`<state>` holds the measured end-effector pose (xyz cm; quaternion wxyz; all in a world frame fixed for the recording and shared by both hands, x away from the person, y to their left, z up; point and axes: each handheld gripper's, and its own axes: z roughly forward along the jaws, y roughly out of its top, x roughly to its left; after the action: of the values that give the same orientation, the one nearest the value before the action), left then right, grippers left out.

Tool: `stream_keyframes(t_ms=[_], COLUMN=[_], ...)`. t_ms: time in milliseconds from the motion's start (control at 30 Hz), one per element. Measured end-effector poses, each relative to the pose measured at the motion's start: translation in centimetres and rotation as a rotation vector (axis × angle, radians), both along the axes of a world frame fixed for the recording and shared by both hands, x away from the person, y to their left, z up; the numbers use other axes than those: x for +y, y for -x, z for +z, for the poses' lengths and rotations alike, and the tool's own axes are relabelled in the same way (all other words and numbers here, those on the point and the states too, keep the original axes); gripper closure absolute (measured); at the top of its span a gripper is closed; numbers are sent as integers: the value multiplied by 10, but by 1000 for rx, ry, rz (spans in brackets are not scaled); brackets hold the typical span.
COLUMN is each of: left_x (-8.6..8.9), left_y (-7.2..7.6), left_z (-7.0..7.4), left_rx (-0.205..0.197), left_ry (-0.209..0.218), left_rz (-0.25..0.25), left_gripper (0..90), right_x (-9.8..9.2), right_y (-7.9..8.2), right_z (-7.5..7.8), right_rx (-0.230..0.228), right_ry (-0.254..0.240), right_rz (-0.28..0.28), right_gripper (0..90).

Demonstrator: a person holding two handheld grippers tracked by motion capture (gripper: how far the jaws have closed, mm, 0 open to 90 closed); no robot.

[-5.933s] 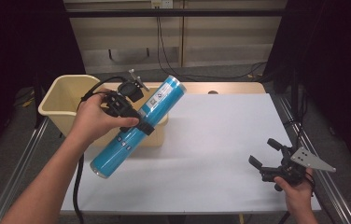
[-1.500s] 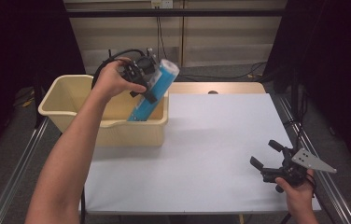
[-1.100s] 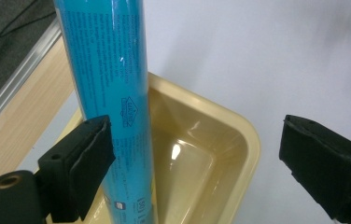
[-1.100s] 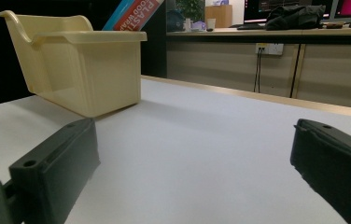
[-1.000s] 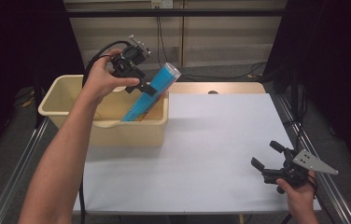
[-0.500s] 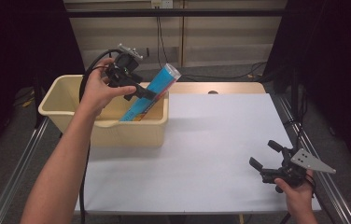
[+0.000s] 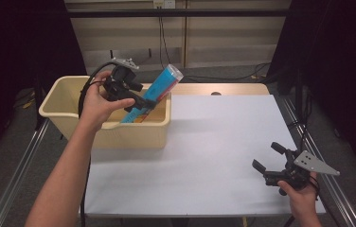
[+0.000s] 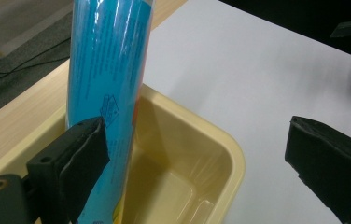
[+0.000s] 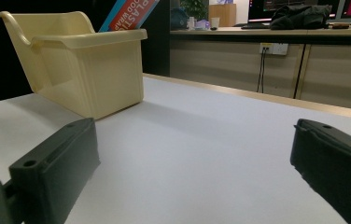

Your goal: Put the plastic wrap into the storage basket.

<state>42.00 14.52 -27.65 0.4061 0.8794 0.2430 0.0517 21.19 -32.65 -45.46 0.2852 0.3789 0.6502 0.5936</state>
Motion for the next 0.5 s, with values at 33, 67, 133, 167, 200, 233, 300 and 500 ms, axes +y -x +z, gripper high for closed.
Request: stream_keyframes(t_ms=[33, 67, 133, 167, 200, 233, 300, 500], left_x=[2, 3, 5, 7, 8, 10, 12, 17], left_y=[1, 2, 5, 7, 8, 10, 12, 21], left_z=[-1, -3, -4, -5, -6, -6, -8, -15], left_rx=[-5, -2, -13, -18, -22, -26, -29, -42], left_ry=[7, 19, 32, 46, 51, 54, 60, 87], left_rz=[-1, 3, 9, 15, 18, 19, 20, 28], left_gripper=[61, 61, 59, 57, 55, 55, 55, 54], right_x=[0, 0, 0, 0, 1, 0, 1, 1], right_y=[0, 0, 0, 0, 0, 0, 0, 0], right_z=[0, 0, 0, 0, 1, 1, 1, 1], right_rx=[0, 0, -1, -1, -1, -1, -2, -3], right_ry=[-2, -1, -1, -1, -1, -2, -1, -1], right_rz=[0, 0, 1, 1, 0, 0, 1, 1], right_gripper=[7, 7, 7, 7, 7, 7, 6, 7])
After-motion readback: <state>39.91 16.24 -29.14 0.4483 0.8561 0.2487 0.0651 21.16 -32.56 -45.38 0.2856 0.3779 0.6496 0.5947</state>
